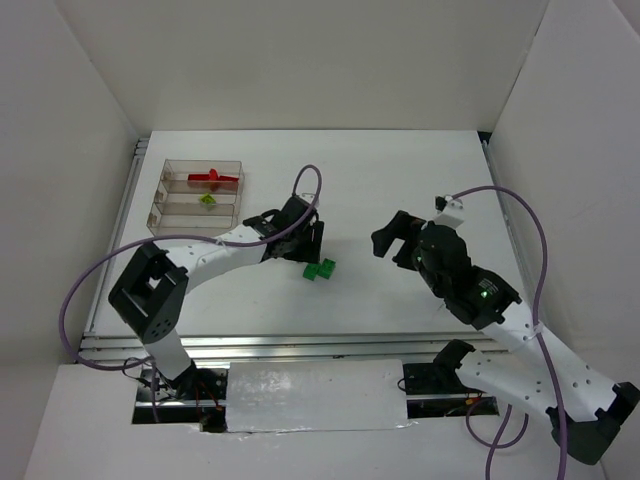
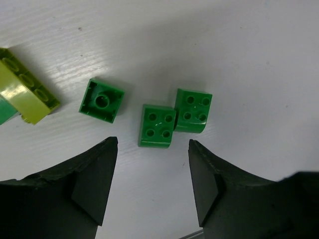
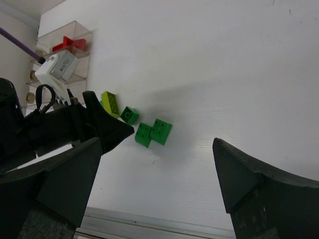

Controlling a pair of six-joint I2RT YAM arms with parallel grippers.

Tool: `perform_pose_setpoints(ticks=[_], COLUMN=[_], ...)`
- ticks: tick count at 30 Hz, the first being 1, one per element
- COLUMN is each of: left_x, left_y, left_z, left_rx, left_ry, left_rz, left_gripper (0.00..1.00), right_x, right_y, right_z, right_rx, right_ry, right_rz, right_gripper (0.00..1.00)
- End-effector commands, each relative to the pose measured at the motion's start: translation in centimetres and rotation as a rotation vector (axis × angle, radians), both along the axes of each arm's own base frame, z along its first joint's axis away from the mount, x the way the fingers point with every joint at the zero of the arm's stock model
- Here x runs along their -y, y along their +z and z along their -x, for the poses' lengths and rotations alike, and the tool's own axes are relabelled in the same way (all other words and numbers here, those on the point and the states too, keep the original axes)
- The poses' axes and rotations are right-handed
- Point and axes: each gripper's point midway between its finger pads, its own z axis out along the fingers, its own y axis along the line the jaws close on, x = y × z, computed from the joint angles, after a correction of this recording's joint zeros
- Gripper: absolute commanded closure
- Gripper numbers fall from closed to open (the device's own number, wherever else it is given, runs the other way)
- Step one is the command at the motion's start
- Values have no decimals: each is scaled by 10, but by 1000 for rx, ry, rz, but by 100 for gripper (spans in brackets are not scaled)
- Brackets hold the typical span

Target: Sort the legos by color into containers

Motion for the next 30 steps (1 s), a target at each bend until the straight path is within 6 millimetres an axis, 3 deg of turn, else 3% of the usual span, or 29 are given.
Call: perform_pose_setpoints(ticks=[1, 13, 23, 30], left_x=[15, -3, -16, -21], left_y=[4, -6, -23, -43], left_z=[-9, -37, -57, -56], left_rx=[46, 136, 90, 53], left_ry=[-67, -50, -57, -59], left_rz=[-15, -256, -245, -231], left_gripper=[30, 22, 22, 23], right_x=[11, -13, -23, -28], right_y=[-18, -32, -35, -33], right_z=[3, 2, 2, 3], right_rx=[-42, -57, -62, -60], right_ry=[-19, 98, 151, 176], right_rz=[67, 68, 66, 64], right_gripper=[0, 0, 0, 0])
